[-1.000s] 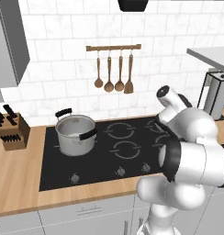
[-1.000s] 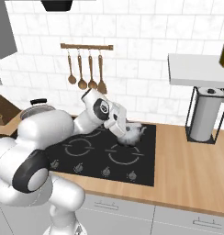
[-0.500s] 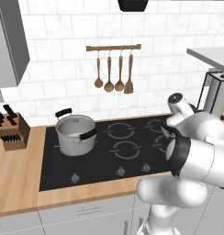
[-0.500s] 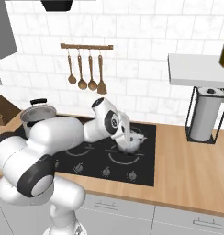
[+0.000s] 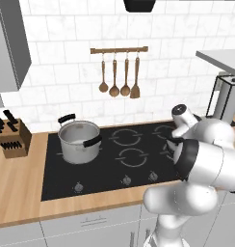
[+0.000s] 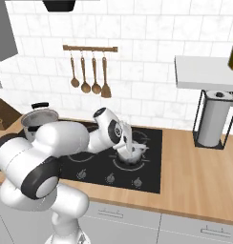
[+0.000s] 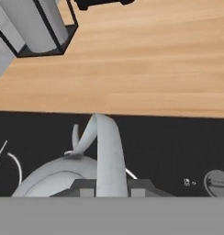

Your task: Pick the kettle from the counter and place it on a stove burner. Then turn the burner on.

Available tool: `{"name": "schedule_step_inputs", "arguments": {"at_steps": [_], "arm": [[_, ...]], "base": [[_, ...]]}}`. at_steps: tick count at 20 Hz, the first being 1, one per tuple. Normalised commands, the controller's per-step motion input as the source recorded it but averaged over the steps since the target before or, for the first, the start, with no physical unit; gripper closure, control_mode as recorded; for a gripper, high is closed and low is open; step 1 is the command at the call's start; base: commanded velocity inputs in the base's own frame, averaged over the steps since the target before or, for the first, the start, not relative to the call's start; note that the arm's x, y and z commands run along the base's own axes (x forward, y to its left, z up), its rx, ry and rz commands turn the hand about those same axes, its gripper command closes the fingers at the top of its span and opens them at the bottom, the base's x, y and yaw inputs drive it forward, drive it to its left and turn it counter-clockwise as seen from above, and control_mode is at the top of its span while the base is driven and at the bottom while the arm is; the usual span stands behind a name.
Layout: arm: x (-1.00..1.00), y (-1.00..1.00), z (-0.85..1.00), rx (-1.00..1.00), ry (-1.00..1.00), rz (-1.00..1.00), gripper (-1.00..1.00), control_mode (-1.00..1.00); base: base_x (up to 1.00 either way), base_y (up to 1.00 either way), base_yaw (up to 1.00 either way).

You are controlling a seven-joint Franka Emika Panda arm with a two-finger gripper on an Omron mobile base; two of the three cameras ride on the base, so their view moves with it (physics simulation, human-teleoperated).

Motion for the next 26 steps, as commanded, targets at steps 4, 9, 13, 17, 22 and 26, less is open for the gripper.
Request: {"name": "schedule_step_inputs", "arguments": {"at_steps": [4,9,13,17,22,26], "arm": [[0.15,0.06,-0.36,-0.13,0.03,0.0,1.0,-1.0],[0.07,0.0,-0.22,-0.07,0.0,0.0,1.0,-1.0],[0.0,0.0,0.0,0.0,0.0,0.0,-1.0,-1.0],[0.0,0.0,0.0,0.0,0.0,0.0,-1.0,-1.0],[0.0,0.0,0.03,0.0,0.0,0.0,-1.0,-1.0],[-0.1,-0.02,0.25,0.01,-0.01,0.0,-1.0,-1.0]], "base": [[0.0,0.0,0.0],[0.0,0.0,0.0],[0.0,0.0,0.0],[0.0,0.0,0.0],[0.0,0.0,0.0],[0.0,0.0,0.0]]}}
